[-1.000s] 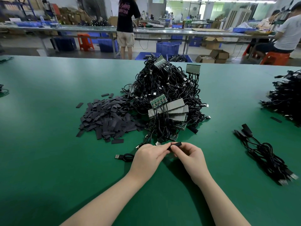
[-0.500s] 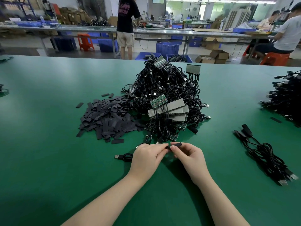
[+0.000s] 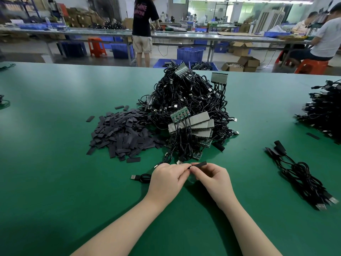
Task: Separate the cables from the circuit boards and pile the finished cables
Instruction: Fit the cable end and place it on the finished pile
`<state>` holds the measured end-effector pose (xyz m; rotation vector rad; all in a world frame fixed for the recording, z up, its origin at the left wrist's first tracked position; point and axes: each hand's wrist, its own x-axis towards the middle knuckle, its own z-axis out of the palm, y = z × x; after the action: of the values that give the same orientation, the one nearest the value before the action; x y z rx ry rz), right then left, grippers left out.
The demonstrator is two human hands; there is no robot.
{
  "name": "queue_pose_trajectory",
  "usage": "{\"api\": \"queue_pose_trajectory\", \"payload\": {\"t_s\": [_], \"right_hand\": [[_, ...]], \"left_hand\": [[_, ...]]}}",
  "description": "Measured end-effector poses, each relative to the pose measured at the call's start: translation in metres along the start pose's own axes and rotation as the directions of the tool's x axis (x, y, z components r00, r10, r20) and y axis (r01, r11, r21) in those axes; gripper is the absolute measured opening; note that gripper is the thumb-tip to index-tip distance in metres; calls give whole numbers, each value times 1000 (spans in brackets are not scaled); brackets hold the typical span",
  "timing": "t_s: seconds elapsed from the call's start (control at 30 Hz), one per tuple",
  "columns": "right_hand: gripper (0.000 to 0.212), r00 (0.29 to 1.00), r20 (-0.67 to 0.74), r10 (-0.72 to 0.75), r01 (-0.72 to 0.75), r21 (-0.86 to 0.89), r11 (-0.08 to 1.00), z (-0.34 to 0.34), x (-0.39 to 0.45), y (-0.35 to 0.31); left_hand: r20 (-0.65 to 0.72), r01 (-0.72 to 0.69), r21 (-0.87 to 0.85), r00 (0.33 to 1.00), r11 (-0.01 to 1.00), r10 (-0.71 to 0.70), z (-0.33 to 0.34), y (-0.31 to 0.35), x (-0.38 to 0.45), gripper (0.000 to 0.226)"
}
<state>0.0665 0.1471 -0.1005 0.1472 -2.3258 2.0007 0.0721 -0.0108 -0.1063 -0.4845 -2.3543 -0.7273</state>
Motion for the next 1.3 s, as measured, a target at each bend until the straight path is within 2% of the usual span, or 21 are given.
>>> {"api": "queue_pose_trajectory", "payload": {"t_s": [0.2, 0.47, 0.57, 0.67, 0.77, 0.87, 0.97, 1.1, 1.23, 1.3], "right_hand": [[18, 1000, -21, 22, -22, -2, 1000, -2, 1, 4], [19, 1000, 19, 18, -17, -32, 999, -2, 2, 5], [13, 1000, 25, 11, -9, -53, 999, -1, 2, 5], [10, 999, -25, -35, 33, -69, 997, 2, -1, 5], [46, 986, -142, -90, 81, -65, 995, 2, -5, 9], [55, 977, -149, -153, 141, -93, 986, 3, -8, 10], [53, 977, -119, -177, 161, -136, 978, 4, -8, 13], [51, 988, -73, -136, 127, -121, 985, 3, -7, 12], [31, 995, -7, -101, 100, -128, 987, 2, -6, 11], [31, 996, -26, -87, 85, -90, 992, 3, -7, 10]], "left_hand": [[-14, -13, 39, 1000, 999, 13, 1, -1, -1, 19], [-57, -79, 80, 995, 994, 83, 3, -3, -2, 19], [-48, -59, 66, 997, 996, 63, 2, -3, -2, 21], [-41, 21, 25, 999, 999, -20, 2, -2, -2, 22], [-39, 106, 2, 994, 994, -106, 1, -1, 0, 21], [-33, 114, 9, 993, 993, -114, 0, 1, 1, 23], [-32, 101, 10, 994, 995, -101, 0, 2, 1, 24], [-16, 55, 19, 998, 998, -54, 1, 0, 0, 26], [-15, 44, 6, 999, 999, -44, 0, -2, -1, 28], [-20, 46, 5, 999, 999, -46, 1, -2, -1, 28]]}}
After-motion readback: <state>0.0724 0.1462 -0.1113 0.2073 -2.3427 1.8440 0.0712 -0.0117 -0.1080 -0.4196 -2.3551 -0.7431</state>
